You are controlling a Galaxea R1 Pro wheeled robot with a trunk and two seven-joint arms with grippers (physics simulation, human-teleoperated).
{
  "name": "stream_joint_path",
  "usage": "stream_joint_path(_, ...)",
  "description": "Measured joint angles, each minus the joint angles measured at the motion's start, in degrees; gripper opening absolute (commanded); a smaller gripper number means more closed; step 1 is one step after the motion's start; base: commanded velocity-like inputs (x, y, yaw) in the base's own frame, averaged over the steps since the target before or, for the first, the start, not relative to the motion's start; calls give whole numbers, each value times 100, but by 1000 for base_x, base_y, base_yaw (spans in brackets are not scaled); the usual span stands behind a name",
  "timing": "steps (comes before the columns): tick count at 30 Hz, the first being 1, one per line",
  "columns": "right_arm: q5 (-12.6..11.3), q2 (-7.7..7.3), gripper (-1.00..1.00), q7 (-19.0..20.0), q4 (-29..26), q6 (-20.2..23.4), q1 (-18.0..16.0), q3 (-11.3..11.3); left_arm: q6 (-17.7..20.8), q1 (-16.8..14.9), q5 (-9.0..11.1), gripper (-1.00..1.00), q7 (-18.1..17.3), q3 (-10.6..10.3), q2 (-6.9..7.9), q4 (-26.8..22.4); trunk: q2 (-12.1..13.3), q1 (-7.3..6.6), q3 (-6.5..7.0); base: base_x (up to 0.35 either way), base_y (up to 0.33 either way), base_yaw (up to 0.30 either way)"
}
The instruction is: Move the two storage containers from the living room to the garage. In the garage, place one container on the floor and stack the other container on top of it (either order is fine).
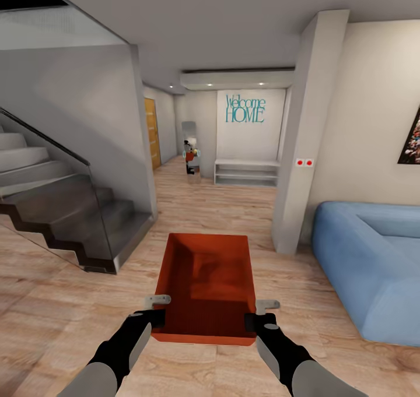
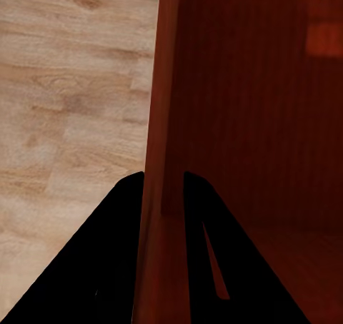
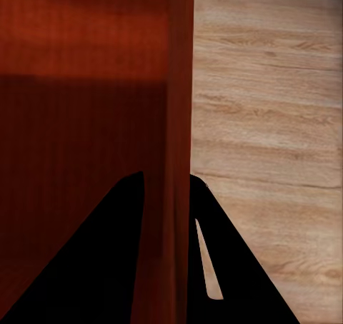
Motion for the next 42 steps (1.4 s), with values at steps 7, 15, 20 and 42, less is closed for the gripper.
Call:
stream_joint_path(7, 1, 9, -100, -12, 2, 0, 0, 1, 0, 0, 0, -100, -11, 1, 8, 0, 0, 0, 0, 323, 0, 0)
stream_joint_path(15, 4, 9, -100, -12, 2, 0, 0, -1, 0, 0, 1, -100, -11, 0, 9, 1, 0, 0, 0, 323, 0, 0)
stream_joint_path(20, 1, 9, -100, -12, 2, -1, 0, 3, 0, 0, 0, -100, -12, 2, 9, 0, 0, 0, 0, 322, 0, 0)
stream_joint_path(42, -5, 8, -100, -13, 2, 0, 0, 8, 0, 0, 1, -100, -11, 1, 9, 1, 0, 0, 0, 323, 0, 0)
